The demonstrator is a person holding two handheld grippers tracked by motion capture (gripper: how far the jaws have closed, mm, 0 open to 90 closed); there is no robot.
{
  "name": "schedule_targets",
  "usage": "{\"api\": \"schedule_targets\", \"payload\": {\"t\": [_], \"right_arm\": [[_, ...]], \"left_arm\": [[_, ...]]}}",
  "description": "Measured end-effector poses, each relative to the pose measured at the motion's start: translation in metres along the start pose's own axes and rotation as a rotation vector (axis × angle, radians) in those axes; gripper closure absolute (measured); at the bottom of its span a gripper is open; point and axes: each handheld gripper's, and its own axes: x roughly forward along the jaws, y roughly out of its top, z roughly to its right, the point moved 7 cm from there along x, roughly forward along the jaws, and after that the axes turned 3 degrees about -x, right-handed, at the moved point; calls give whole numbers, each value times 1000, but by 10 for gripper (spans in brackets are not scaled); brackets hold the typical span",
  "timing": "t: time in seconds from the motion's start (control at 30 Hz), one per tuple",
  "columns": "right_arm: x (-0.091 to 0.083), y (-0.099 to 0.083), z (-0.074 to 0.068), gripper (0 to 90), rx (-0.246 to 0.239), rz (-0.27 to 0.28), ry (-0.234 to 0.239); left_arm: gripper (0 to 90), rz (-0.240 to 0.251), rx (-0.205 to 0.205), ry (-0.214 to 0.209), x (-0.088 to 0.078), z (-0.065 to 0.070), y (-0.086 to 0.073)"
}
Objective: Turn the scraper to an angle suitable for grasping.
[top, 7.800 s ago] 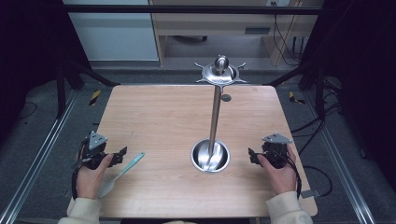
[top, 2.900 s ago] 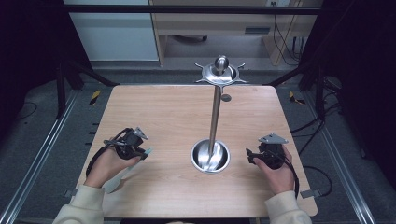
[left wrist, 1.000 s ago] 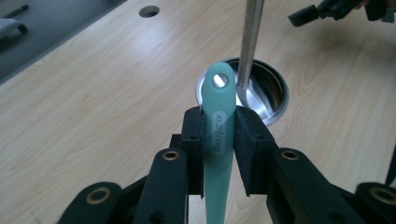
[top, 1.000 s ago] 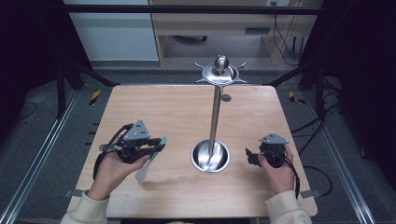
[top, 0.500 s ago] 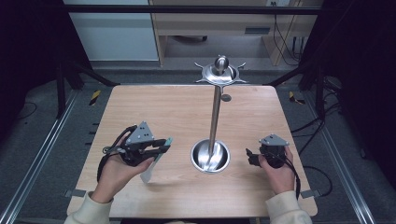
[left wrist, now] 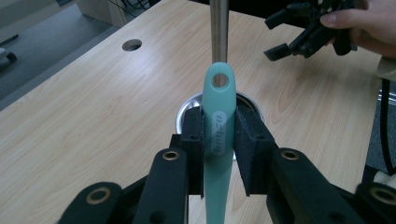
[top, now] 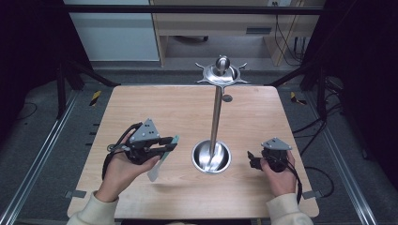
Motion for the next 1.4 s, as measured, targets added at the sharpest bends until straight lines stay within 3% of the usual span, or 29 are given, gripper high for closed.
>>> {"api": "schedule_targets", "payload": {"t": [0.23,0.33,0.43,0.53,0.7,0.83,1.07,1.4], "right_arm": [[-1,2,-1,132,16,19,12],[-1,3,1,130,24,29,10],[-3,4,2,128,23,32,18],[-3,3,3,125,15,46,23],[-3,2,3,117,32,51,29],[-2,2,3,115,31,43,25],[2,-4,4,85,82,-20,15],[6,-2,-1,85,59,-31,26]], "left_arm": [[742,-11,9,14,1,-1,21],[742,23,-3,27,-4,-4,32],[742,60,-12,67,-9,-11,37],[742,106,-48,59,-11,-19,39],[742,120,-44,74,-17,-22,46],[742,129,-45,80,-21,-23,51],[743,162,-67,65,-27,-24,57],[742,214,-35,74,-34,-16,78]]}}
